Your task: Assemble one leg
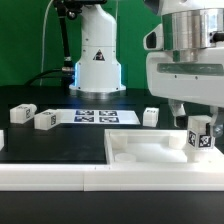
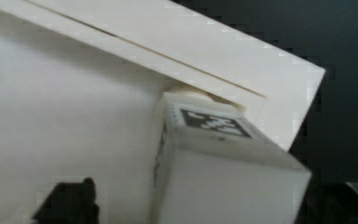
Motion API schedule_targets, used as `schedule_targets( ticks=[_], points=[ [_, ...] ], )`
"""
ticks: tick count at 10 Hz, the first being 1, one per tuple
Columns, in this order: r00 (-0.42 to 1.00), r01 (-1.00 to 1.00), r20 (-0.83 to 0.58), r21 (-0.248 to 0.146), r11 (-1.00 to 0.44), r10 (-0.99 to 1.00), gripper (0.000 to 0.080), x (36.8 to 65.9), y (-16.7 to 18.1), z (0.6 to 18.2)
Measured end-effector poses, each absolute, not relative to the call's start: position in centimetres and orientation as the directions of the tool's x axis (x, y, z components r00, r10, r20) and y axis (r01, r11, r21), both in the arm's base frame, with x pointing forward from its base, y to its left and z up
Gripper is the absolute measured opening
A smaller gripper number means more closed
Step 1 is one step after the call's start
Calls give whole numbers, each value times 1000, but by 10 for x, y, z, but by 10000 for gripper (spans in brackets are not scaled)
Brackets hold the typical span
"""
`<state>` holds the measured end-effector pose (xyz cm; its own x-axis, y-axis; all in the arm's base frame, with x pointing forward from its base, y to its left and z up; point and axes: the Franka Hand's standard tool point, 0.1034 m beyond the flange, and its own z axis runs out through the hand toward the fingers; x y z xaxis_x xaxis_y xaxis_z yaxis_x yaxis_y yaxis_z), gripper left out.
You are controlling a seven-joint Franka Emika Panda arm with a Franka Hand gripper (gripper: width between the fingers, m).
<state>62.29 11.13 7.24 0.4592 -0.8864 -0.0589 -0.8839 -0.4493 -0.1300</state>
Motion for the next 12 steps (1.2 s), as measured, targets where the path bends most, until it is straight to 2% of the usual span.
schedule_targets(
  ticks=[1, 2, 4, 5, 8, 11, 12],
  points=[
    [590, -804, -46, -124, -581, -806, 595, 621, 112, 72],
    [690, -722, -51, -112, -683, -722, 641, 622, 114, 74],
    [820, -571, -24, -121, -812, -572, 647, 625, 115, 75],
    [869, -494, -17, -110, -863, -495, 648, 623, 117, 75],
    [950, -310, 6, -99, -946, -312, 648, 621, 122, 73],
    [999, -53, -5, -31, -998, -53, 648, 615, 130, 72],
    [1000, 16, -4, -30, -999, 16, 648, 616, 129, 72]
  ],
)
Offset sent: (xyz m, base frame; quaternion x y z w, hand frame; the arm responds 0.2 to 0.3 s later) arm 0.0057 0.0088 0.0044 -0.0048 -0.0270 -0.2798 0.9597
